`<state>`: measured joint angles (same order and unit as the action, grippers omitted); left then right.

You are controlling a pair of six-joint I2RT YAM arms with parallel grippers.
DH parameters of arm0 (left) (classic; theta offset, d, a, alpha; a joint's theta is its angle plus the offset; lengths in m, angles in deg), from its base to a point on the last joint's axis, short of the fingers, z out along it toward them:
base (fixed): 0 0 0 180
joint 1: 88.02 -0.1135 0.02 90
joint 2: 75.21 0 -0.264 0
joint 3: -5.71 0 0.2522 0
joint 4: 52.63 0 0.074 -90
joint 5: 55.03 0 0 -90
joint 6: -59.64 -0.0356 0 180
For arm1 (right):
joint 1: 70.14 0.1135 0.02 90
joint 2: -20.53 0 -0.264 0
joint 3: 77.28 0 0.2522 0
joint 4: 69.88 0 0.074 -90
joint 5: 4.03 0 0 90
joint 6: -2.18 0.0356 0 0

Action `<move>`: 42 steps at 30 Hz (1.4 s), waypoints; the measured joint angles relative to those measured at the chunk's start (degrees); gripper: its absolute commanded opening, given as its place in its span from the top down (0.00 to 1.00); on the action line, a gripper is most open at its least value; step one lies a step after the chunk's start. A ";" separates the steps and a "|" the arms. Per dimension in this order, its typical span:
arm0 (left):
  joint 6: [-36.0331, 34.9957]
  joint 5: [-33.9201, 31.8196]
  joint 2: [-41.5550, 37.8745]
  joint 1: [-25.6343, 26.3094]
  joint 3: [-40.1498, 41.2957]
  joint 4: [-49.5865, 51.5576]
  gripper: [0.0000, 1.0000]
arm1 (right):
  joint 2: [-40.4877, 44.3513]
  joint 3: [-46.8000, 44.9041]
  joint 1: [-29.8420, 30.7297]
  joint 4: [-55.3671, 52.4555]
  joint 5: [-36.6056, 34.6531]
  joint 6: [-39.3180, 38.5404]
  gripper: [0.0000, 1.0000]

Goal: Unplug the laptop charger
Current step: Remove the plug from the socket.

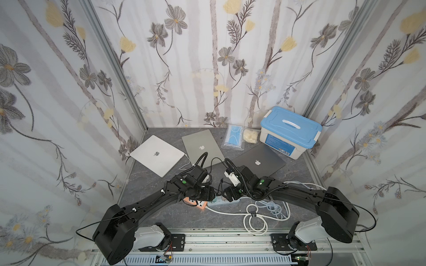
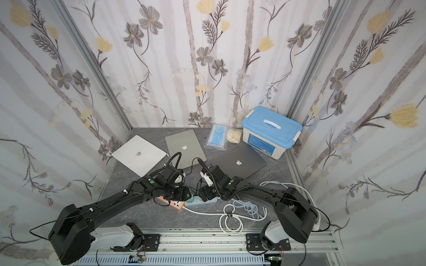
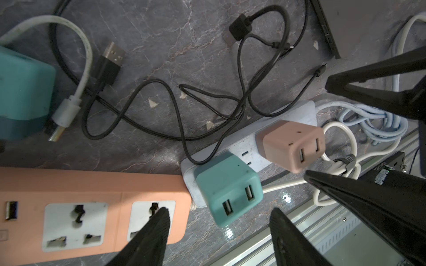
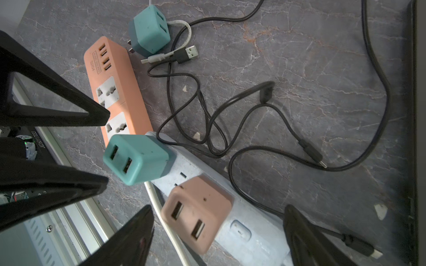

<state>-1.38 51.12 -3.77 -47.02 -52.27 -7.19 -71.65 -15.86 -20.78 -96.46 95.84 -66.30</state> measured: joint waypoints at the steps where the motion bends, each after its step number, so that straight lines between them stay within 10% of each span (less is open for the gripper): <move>1: 0.15 -0.02 0.11 0.15 0.00 -0.42 0.30 | 0.85 -0.66 -0.15 0.28 0.02 0.46 0.13; 32: 1.55 -11.69 10.62 8.20 -5.81 2.75 0.36 | -0.09 -4.52 -0.52 7.32 -0.68 4.13 0.19; 42: 4.22 -13.84 11.17 9.49 -6.23 1.95 0.59 | 0.85 -7.04 -0.59 9.49 -1.31 4.98 0.19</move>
<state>2.83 37.28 7.40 -37.54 -58.50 -5.25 -70.80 -22.90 -21.37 -86.98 94.53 -61.32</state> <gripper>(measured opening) 0.460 0.808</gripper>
